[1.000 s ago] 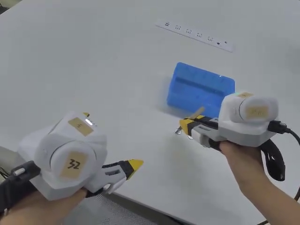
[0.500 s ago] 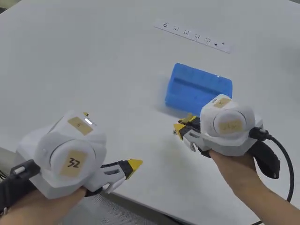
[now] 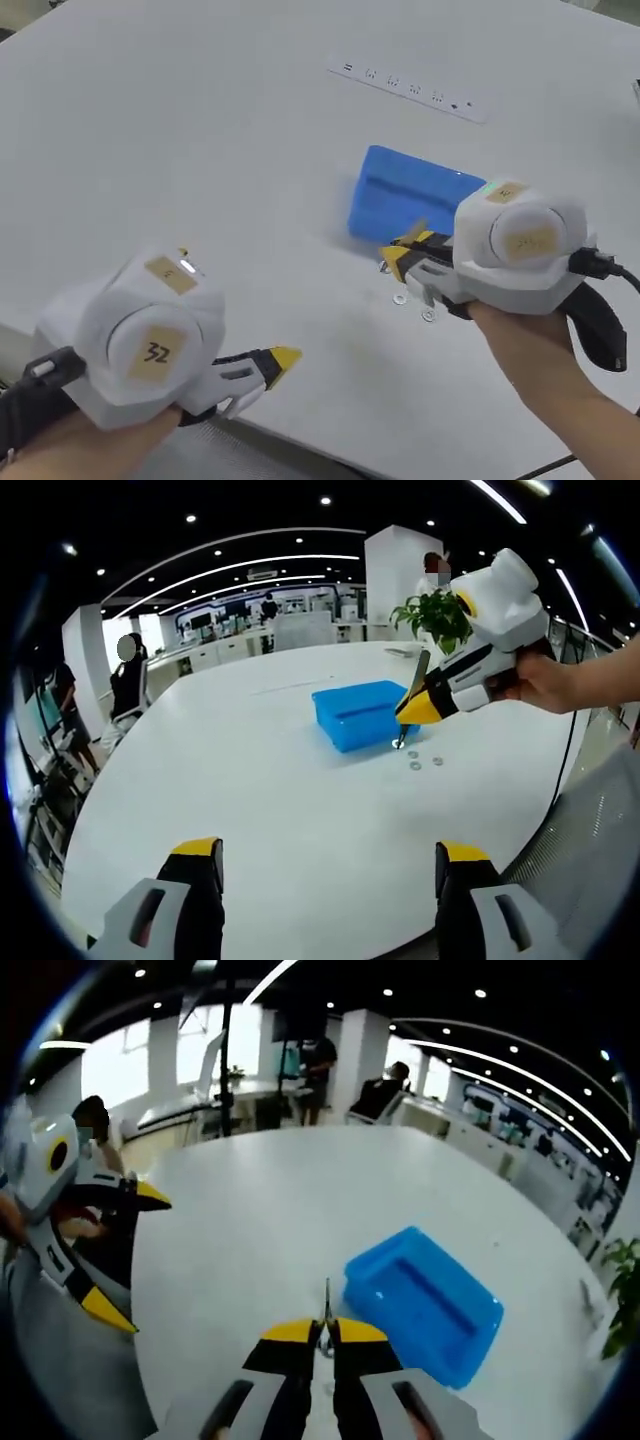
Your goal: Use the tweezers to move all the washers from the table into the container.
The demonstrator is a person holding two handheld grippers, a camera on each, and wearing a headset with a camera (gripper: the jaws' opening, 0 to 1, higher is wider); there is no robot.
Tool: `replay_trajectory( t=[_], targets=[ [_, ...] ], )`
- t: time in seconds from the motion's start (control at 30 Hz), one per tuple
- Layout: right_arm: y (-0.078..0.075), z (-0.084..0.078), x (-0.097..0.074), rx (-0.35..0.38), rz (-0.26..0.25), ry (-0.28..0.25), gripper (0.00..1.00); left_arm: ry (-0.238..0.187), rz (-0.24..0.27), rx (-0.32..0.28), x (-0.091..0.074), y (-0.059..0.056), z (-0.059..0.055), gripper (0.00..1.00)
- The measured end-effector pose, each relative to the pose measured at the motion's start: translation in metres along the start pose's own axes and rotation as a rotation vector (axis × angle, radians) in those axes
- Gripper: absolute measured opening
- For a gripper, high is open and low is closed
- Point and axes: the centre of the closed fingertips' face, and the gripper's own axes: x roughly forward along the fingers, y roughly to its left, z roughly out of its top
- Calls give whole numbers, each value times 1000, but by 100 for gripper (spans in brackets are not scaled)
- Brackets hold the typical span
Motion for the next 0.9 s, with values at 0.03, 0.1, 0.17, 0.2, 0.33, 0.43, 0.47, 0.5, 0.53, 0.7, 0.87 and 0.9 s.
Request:
replay_trajectory(
  t=[0.03, 0.1, 0.17, 0.2, 0.33, 0.43, 0.47, 0.5, 0.53, 0.7, 0.87, 0.9],
  targets=[
    [-2, 1, -2, -3, 1, 2, 2, 4, -5, 0, 0, -1, -1, 89],
    [-3, 1, -4, 0, 9, 9, 2, 3, -9, 3, 0, -2, 0, 89],
    [-5, 3, -6, 11, 13, 6, 2, -4, -11, 2, 0, -2, 1, 89],
    [-6, 5, -8, 31, 19, -2, 2, -4, -14, 0, 0, -3, 1, 89],
    [-13, 11, -11, 57, 18, -11, 2, -10, -20, -4, 0, -4, 2, 90],
    [-17, 16, -12, 52, 10, -19, 2, -13, -22, -6, 0, -4, 2, 91],
    [-20, 18, -12, 49, 6, -22, 2, -13, -21, -6, 0, -4, 2, 91],
    [-22, 21, -13, 46, -2, -27, 2, -15, -22, -8, 0, -4, 2, 91],
    [-24, 23, -13, 46, -6, -32, 2, -17, -23, -9, 0, -4, 3, 91],
    [-33, 35, -10, 66, -27, -58, 2, -14, -19, -10, 0, -3, 2, 91],
    [-41, 44, -2, 81, -39, -78, 2, -18, -13, -13, 0, -2, 2, 92],
    [-43, 45, 2, 89, -41, -82, 2, -15, -9, -9, 0, -1, 2, 91]
  ],
)
